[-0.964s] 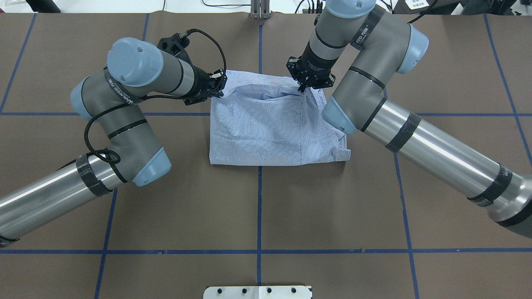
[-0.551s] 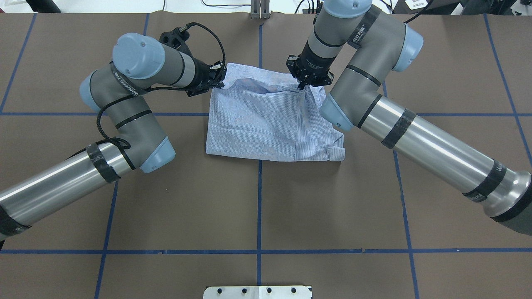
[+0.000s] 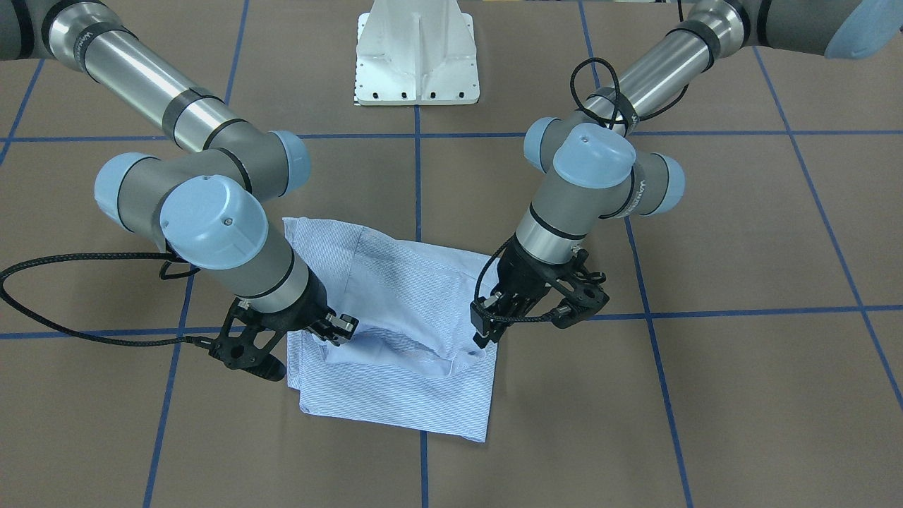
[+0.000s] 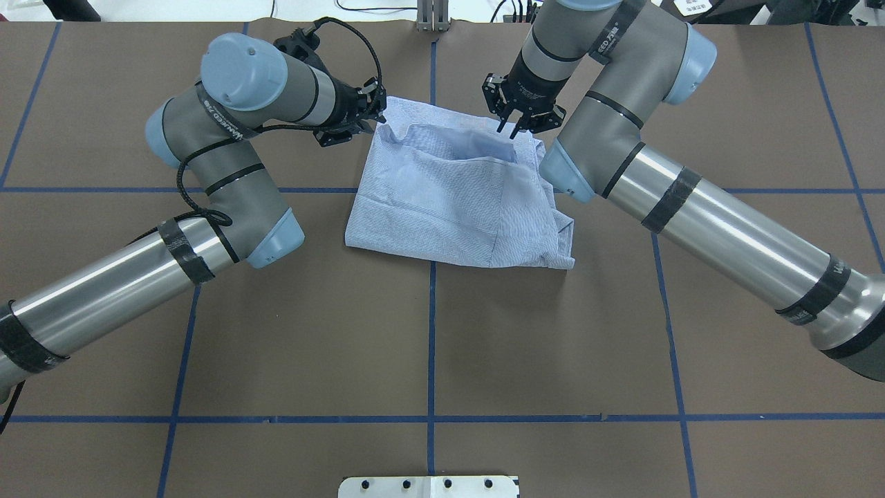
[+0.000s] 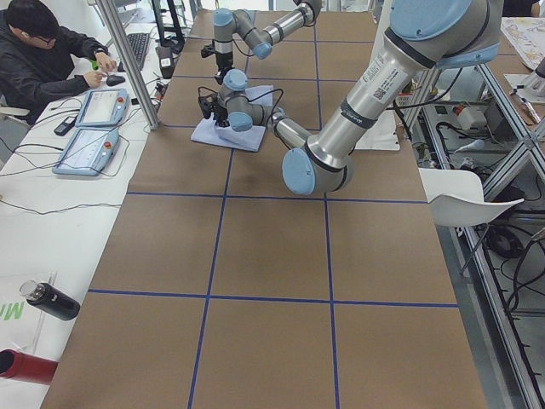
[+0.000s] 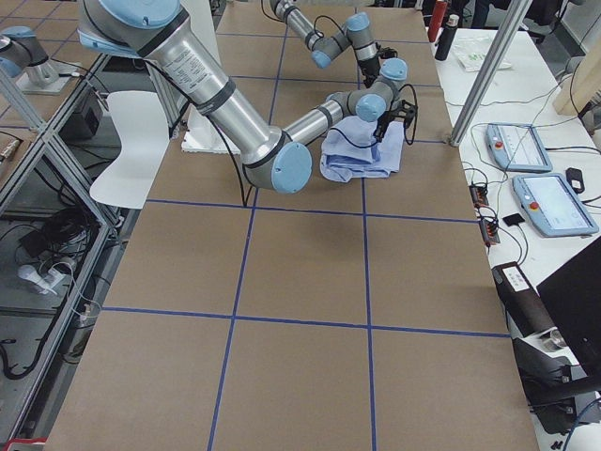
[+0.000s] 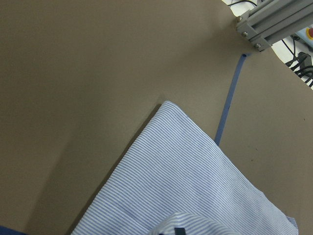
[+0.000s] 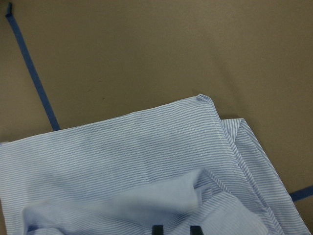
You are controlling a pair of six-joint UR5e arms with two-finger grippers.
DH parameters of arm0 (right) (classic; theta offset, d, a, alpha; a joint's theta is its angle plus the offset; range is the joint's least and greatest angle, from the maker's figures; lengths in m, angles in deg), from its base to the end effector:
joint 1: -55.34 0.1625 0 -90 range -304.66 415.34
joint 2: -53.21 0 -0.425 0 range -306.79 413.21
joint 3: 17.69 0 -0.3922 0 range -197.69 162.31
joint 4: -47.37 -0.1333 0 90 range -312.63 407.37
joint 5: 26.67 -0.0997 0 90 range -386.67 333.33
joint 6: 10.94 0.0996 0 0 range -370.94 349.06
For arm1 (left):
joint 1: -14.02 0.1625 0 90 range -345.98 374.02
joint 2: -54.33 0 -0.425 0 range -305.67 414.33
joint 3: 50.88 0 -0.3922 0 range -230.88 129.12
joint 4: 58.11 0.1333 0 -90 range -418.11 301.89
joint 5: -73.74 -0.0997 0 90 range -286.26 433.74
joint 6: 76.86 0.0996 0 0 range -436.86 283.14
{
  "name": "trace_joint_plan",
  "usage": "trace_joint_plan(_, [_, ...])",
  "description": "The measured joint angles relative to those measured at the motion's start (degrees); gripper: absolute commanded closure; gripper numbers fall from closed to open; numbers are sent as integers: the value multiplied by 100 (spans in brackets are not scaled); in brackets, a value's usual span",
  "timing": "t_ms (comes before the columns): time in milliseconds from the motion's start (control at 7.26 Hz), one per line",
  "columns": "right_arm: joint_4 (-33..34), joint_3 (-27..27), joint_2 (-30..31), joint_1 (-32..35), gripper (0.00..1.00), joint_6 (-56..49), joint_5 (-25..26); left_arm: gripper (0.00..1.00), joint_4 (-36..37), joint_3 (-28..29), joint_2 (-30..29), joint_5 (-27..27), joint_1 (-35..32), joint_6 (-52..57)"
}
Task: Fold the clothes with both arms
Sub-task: 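Lay the folded edge down, open both grippers and raise them, then withdraw the left gripper while the right gripper lowers onto the shirt's far edge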
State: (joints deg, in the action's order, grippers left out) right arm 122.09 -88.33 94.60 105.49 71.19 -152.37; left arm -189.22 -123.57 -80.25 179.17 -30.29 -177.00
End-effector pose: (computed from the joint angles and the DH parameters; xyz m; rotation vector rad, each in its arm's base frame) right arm -0.4478 -0.6538 0.2396 -0.1534 -0.9496 0.4389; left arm 0.4785 -0.6163 0.2282 0.1249 1.2283 -0.6695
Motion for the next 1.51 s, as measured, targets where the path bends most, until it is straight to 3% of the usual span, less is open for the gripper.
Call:
trace_joint_plan(275, [1, 5, 18, 373, 1, -2, -659, 1, 79, -1, 57, 460, -468, 126])
trace_joint_plan(551, [8, -193, -7, 294, 0, -33, -720, 0, 122, -277, 410, 883, -704, 265])
trace_joint_plan(964, [7, -382, -31, -106, 0, -1653, 175, 0, 294, -1155, 1111, 948, -831, 760])
trace_joint_plan(1514, [-111, -273, 119, -198, 0, -3592, 619, 0, 532, -1597, 1217, 847, -843, 817])
